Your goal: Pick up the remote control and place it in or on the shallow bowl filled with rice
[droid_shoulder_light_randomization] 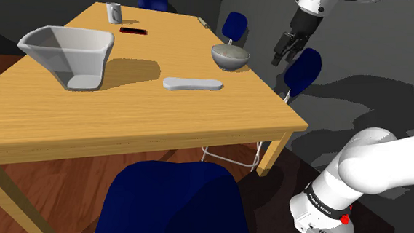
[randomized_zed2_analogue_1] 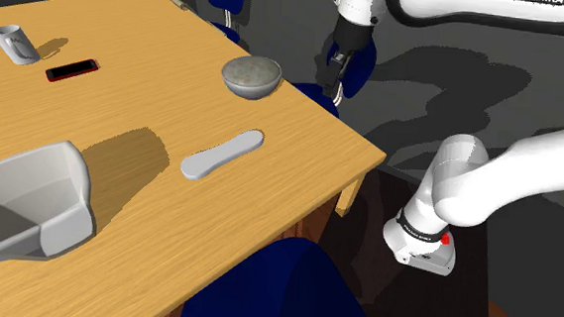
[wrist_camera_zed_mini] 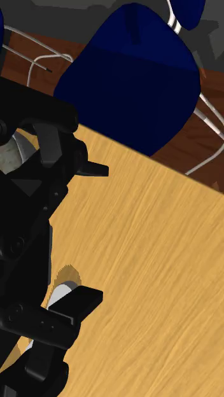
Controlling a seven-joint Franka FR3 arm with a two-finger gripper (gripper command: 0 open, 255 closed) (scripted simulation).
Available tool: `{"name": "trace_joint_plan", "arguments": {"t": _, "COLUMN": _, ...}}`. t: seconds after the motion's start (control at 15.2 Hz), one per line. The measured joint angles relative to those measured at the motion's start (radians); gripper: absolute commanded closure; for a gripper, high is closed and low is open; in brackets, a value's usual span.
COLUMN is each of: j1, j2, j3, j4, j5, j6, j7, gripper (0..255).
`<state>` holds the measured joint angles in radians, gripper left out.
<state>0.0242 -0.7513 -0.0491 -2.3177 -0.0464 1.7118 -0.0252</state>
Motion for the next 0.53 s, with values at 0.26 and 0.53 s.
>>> {"name": "trace_joint_plan", "arguments": {"t": 0.26, "j1": 0.034, "j2": 0.078, "j3": -0.003, "j4": 0.037, "j5": 0.002, "j6": 0.029, "j7": -0.06, "gripper": 0}}
{"name": "trace_joint_plan", "arguments": {"t": 0.53, "j1": 0.095, "j2": 0.218, "j3": -0.001, "j4": 0.118, "j5": 0.009, "j6": 0.063, "j7": -0.172, "gripper": 0}}
